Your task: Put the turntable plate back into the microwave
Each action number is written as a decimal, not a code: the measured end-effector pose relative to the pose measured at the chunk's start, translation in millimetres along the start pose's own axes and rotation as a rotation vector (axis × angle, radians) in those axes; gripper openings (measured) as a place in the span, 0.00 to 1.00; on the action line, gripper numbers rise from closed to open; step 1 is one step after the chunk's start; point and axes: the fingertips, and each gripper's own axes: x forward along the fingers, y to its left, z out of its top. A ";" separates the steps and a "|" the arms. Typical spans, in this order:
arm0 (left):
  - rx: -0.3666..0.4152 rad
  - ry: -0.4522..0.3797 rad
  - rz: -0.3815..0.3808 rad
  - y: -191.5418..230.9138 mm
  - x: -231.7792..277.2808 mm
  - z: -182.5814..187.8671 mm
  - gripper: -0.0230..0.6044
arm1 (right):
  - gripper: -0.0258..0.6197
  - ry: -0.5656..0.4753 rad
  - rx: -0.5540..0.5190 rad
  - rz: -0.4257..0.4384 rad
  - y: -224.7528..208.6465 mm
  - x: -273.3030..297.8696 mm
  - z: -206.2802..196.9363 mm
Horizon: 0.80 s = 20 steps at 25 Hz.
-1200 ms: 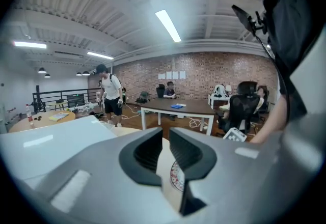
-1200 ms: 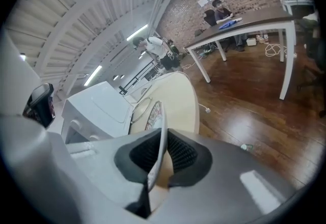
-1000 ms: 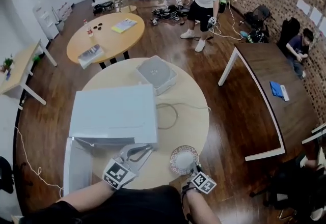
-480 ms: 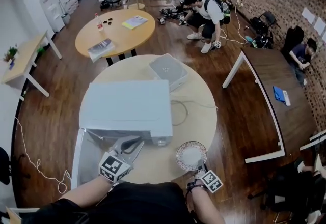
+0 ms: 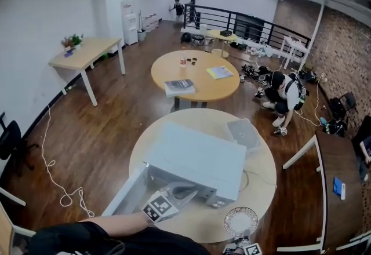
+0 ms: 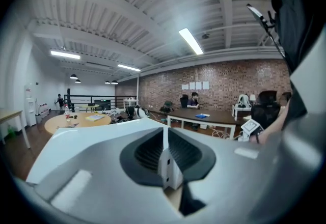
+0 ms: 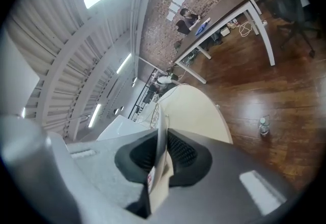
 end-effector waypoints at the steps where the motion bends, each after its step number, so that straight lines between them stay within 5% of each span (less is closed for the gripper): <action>1: -0.006 -0.005 0.011 4.6 -5.1 -0.6 0.09 | 0.08 -0.003 0.005 -0.001 0.7 -2.0 -0.6; 11: -0.029 -0.046 0.139 37.2 -68.0 0.6 0.04 | 0.08 -0.035 0.047 -0.031 7.9 -24.4 -4.8; 20: -0.006 -0.086 0.160 49.0 -101.4 15.7 0.04 | 0.08 -0.029 0.038 0.060 66.5 -26.6 -23.1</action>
